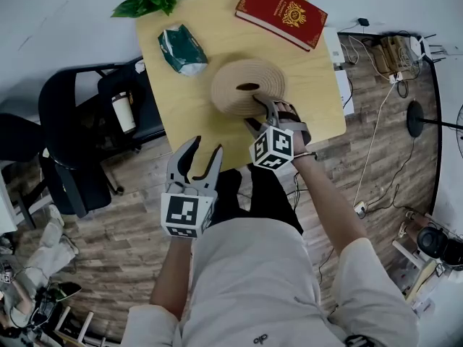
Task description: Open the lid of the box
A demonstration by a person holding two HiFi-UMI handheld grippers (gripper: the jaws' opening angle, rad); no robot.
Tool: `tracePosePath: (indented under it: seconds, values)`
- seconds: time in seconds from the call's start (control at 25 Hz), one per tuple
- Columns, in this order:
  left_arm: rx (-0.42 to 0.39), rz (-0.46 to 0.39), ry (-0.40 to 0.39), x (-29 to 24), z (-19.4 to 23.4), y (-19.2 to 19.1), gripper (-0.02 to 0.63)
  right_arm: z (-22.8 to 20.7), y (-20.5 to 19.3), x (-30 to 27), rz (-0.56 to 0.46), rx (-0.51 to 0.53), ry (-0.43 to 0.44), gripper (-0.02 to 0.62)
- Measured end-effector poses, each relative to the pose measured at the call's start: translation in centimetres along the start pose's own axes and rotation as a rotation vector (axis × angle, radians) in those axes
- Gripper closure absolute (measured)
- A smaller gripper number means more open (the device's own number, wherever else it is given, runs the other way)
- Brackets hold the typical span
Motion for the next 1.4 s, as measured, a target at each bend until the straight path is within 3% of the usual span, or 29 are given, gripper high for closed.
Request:
tracePosePath:
  seconds: [0.6, 0.88, 1.4]
  values:
    - [-0.009, -0.014, 0.000, 0.5, 0.2, 0.6, 0.431, -1.3, 0.7, 1.4, -0.055, -0.072, 0.087, 0.350]
    - [-0.014, -0.024, 0.000, 1.0, 0.2, 0.7, 0.431, -1.2, 1.2, 2.3, -0.065, -0.042, 0.032, 0.438]
    - [-0.031, -0.037, -0.005, 2.0, -0.5, 0.8, 0.431, -1.1, 1.8, 3.7, -0.069, 0.014, -0.018, 0.477]
Point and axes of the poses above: the fingertips, and each gripper's own axes: x backward along the fingers, z to its left, y out of its top, the point moved 10 cm from there along x, backward along the fingers, and after that the axes turned 3 degrees about z, right-handed, at the moved point
